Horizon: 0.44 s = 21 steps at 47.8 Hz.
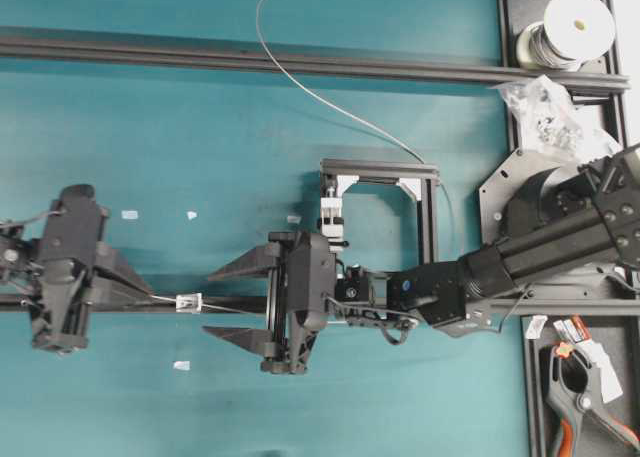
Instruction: Insert the wire through the hole in the metal fitting.
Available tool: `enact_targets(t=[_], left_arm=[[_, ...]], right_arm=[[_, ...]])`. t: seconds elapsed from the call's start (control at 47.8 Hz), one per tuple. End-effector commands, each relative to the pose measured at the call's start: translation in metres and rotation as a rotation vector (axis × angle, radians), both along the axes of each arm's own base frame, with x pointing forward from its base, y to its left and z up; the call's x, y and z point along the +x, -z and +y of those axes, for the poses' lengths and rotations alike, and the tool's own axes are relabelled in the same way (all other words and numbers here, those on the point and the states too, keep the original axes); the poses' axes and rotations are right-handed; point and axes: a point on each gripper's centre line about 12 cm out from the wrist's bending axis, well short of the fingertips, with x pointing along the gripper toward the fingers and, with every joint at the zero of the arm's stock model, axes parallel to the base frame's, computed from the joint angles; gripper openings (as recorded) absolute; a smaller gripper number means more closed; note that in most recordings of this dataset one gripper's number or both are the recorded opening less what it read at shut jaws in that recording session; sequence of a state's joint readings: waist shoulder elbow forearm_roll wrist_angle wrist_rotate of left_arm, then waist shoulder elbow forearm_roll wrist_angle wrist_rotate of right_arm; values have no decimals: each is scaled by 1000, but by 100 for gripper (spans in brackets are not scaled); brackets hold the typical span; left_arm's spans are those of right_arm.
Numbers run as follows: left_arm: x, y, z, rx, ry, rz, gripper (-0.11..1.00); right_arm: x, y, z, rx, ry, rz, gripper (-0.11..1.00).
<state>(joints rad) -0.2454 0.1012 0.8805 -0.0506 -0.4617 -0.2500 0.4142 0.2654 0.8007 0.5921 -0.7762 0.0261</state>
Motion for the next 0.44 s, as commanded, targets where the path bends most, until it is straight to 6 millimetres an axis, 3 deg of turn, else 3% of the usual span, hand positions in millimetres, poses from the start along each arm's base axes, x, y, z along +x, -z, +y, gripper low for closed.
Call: enact_targets(t=[0.0, 0.418], left_arm=[[-4, -17, 1, -12, 0, -37, -10], [-45, -21, 10, -3, -1, 35, -10]], right_arm=[[2, -15, 2, 14, -4, -40, 89], [1, -14, 2, 13, -4, -39, 89]])
